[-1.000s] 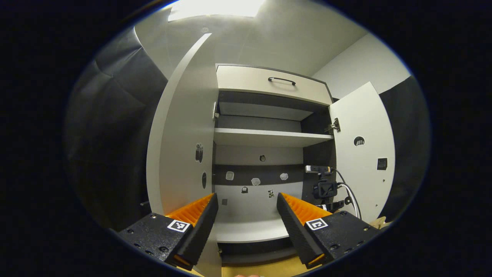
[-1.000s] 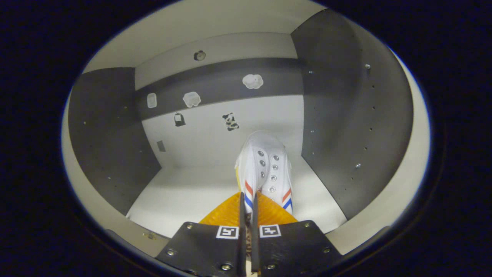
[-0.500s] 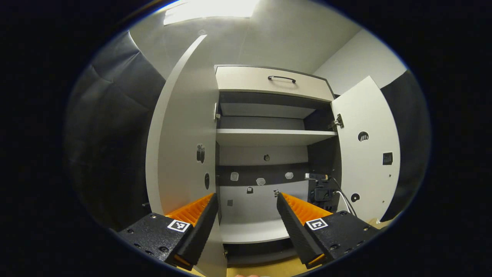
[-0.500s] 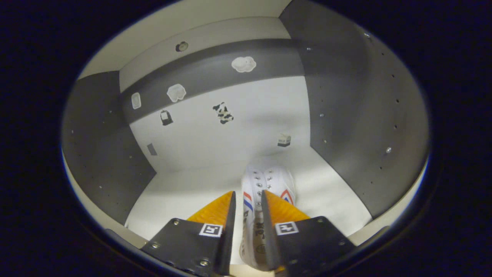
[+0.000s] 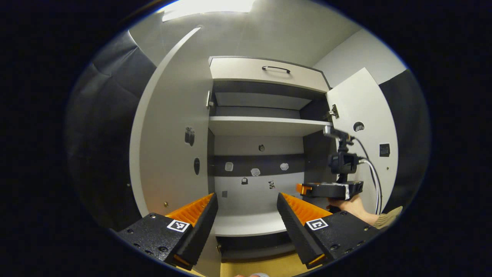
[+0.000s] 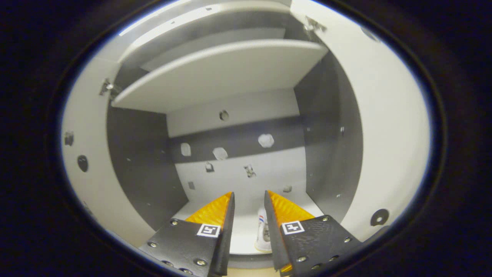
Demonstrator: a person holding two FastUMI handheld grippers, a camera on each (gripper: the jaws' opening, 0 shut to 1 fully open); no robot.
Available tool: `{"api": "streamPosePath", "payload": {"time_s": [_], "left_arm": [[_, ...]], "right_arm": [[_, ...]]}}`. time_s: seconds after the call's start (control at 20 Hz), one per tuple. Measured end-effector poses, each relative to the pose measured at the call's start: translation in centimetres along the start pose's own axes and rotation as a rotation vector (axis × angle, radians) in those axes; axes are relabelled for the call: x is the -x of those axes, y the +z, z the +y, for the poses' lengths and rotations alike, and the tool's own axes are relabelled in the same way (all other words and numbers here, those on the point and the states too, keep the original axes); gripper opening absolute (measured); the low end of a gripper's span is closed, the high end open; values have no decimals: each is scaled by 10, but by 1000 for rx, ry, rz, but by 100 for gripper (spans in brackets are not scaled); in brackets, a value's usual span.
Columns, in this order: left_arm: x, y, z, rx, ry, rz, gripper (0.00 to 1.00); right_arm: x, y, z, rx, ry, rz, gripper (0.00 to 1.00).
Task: Grab one shoe with the right hand and put it into the shoe cabinet, grab the other shoe with the left hand and put it into the shoe cabinet; then close the right door with the right hand and the left door with the left hand.
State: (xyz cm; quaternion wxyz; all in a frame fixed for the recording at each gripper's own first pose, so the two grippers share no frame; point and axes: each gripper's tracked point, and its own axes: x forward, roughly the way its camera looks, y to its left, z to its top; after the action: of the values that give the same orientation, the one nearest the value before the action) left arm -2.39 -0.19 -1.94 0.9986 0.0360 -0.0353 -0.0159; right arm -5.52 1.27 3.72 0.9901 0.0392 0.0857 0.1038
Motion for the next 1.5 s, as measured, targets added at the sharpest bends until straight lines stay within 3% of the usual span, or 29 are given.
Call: {"api": "streamPosePath", "payload": {"time_s": [0.2,0.55,0.75,1.15,1.5], "left_arm": [[2,-34,-20,21,-54,79,94],[4,-133,-22,6,-51,279,95],[14,-222,-18,4,-46,483,95],[79,-397,-32,51,-86,940,96],[140,-489,-13,80,-39,1247,93]], "right_arm": [[58,44,6,61,-23,-103,44],[129,78,8,98,-44,-172,44],[164,102,12,123,-43,-222,44],[200,122,2,173,-80,-267,44],[207,121,-11,193,-118,-274,44]]}}
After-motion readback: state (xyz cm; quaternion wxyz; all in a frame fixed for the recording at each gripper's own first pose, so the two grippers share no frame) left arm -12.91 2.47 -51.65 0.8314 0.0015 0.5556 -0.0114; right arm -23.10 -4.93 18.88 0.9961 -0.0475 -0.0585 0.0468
